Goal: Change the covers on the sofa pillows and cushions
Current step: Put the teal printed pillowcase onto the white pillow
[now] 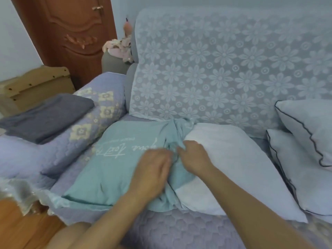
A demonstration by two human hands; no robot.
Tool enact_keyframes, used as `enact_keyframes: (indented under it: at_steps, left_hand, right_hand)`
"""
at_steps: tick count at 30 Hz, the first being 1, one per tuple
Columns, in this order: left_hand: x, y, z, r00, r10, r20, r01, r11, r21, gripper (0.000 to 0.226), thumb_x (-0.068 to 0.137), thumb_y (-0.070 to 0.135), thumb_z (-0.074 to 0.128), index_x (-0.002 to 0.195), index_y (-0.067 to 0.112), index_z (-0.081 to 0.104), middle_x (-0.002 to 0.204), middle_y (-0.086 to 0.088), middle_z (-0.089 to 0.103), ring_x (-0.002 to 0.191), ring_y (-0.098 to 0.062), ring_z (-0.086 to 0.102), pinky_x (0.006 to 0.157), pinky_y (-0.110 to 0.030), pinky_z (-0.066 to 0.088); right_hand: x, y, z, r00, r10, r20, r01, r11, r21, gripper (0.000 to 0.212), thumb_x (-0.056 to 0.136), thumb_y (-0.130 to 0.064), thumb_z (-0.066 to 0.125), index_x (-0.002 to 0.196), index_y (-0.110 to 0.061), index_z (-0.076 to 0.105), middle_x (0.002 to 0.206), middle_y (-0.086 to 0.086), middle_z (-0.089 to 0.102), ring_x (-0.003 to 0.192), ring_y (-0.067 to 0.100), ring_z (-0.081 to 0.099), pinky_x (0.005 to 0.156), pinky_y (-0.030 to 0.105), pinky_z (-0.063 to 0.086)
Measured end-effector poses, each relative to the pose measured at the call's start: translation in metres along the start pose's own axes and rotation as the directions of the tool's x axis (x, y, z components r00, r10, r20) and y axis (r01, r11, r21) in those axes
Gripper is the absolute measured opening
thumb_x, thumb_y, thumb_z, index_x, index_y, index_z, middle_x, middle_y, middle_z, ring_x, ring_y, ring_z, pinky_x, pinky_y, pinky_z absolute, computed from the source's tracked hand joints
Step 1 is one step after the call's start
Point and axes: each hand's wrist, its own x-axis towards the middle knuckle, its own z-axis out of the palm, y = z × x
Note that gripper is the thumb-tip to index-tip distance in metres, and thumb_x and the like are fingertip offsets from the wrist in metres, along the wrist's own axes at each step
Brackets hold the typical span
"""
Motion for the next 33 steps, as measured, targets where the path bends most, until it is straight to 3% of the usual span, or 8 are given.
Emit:
enact_keyframes:
  at_steps: [2, 4, 7, 13, 16, 22, 27, 33]
  left_hand:
    - [0.003, -0.039, -0.019, 0.961, -0.259, -0.094, 0.272, 0.946, 0.174, 0.058, 0.103, 0.049, 0.025, 0.141, 0.021, 0.056, 0.145, -0.008, 0.054, 0.134, -0.031, 0.048, 0.114, -0.049, 0.035]
    - [0.002, -0.071, -0.025, 0.857, -0.511, 0.07, 0.451, 0.809, 0.377, 0.069, 0.098, 0.061, 0.012, 0.156, 0.031, 0.035, 0.161, -0.009, 0.034, 0.147, -0.034, 0.031, 0.12, -0.055, 0.023]
    - [0.001, -0.081, -0.008, 0.774, -0.598, 0.207, 0.427, 0.735, 0.527, 0.065, 0.099, 0.066, 0.01, 0.159, 0.044, 0.007, 0.169, 0.004, 0.012, 0.155, -0.03, 0.011, 0.121, -0.059, 0.008]
    - [-0.016, -0.063, -0.011, 0.882, -0.472, 0.004, 0.4, 0.751, 0.525, 0.068, 0.097, 0.057, 0.013, 0.156, 0.031, 0.033, 0.163, -0.007, 0.031, 0.151, -0.034, 0.021, 0.121, -0.057, 0.015]
    - [-0.031, -0.052, -0.013, 0.897, -0.435, -0.075, 0.424, 0.8, 0.425, 0.059, 0.099, 0.053, 0.028, 0.151, 0.03, 0.044, 0.16, -0.008, 0.036, 0.149, -0.032, 0.024, 0.121, -0.053, 0.016]
    - [-0.056, -0.076, -0.047, 0.686, -0.645, -0.338, 0.698, 0.714, 0.053, 0.045, 0.098, 0.039, 0.052, 0.133, 0.01, 0.053, 0.13, -0.02, 0.055, 0.124, -0.039, 0.047, 0.105, -0.049, 0.037]
    - [-0.057, -0.095, -0.069, 0.597, -0.766, -0.237, 0.755, 0.637, -0.158, 0.034, 0.098, 0.049, 0.054, 0.088, 0.018, 0.063, 0.085, 0.002, 0.067, 0.087, -0.024, 0.062, 0.075, -0.038, 0.046]
    - [-0.028, -0.106, -0.07, 0.49, -0.848, -0.204, 0.807, 0.529, -0.263, 0.031, 0.095, 0.039, 0.06, 0.072, 0.018, 0.056, 0.085, -0.008, 0.069, 0.092, -0.034, 0.065, 0.082, -0.043, 0.052]
  right_hand:
    - [-0.014, 0.059, -0.041, 0.969, 0.133, -0.208, -0.173, 0.968, -0.184, 0.02, 0.098, -0.016, 0.045, 0.109, -0.008, 0.059, 0.107, 0.02, 0.066, 0.099, 0.039, 0.062, 0.078, 0.038, 0.044]
    - [-0.05, 0.135, -0.083, 0.835, 0.418, -0.359, -0.51, 0.833, -0.216, 0.023, 0.093, -0.006, 0.043, 0.11, -0.001, 0.058, 0.1, 0.025, 0.062, 0.088, 0.04, 0.059, 0.078, 0.04, 0.046]
    - [-0.103, 0.181, -0.087, 0.757, 0.596, -0.269, -0.653, 0.696, -0.298, 0.018, 0.091, -0.001, 0.043, 0.103, 0.002, 0.055, 0.097, 0.025, 0.059, 0.082, 0.036, 0.054, 0.076, 0.04, 0.045]
    - [-0.066, 0.145, -0.076, 0.869, 0.146, -0.473, -0.348, 0.859, -0.375, 0.054, 0.079, -0.005, 0.062, 0.132, 0.002, 0.048, 0.118, 0.031, 0.05, 0.105, 0.046, 0.047, 0.086, 0.053, 0.041]
    - [-0.045, 0.095, -0.057, 0.958, 0.009, -0.287, -0.1, 0.947, -0.306, 0.052, 0.088, -0.016, 0.064, 0.137, -0.003, 0.052, 0.131, 0.028, 0.049, 0.119, 0.045, 0.042, 0.104, 0.049, 0.034]
    - [0.004, 0.03, 0.002, 0.992, -0.117, -0.056, 0.096, 0.955, -0.282, 0.059, 0.094, -0.041, 0.062, 0.145, -0.018, 0.045, 0.143, 0.011, 0.043, 0.132, 0.035, 0.034, 0.111, 0.041, 0.027]
    - [0.021, 0.017, 0.018, 0.973, -0.16, -0.166, 0.085, 0.918, -0.387, 0.013, 0.096, -0.029, 0.06, 0.101, -0.017, 0.065, 0.105, 0.007, 0.064, 0.101, 0.031, 0.052, 0.084, 0.041, 0.041]
    - [0.029, 0.022, 0.011, 0.959, -0.189, -0.209, 0.111, 0.935, -0.338, 0.015, 0.099, -0.017, 0.054, 0.091, -0.006, 0.061, 0.095, 0.015, 0.063, 0.096, 0.037, 0.049, 0.077, 0.042, 0.036]
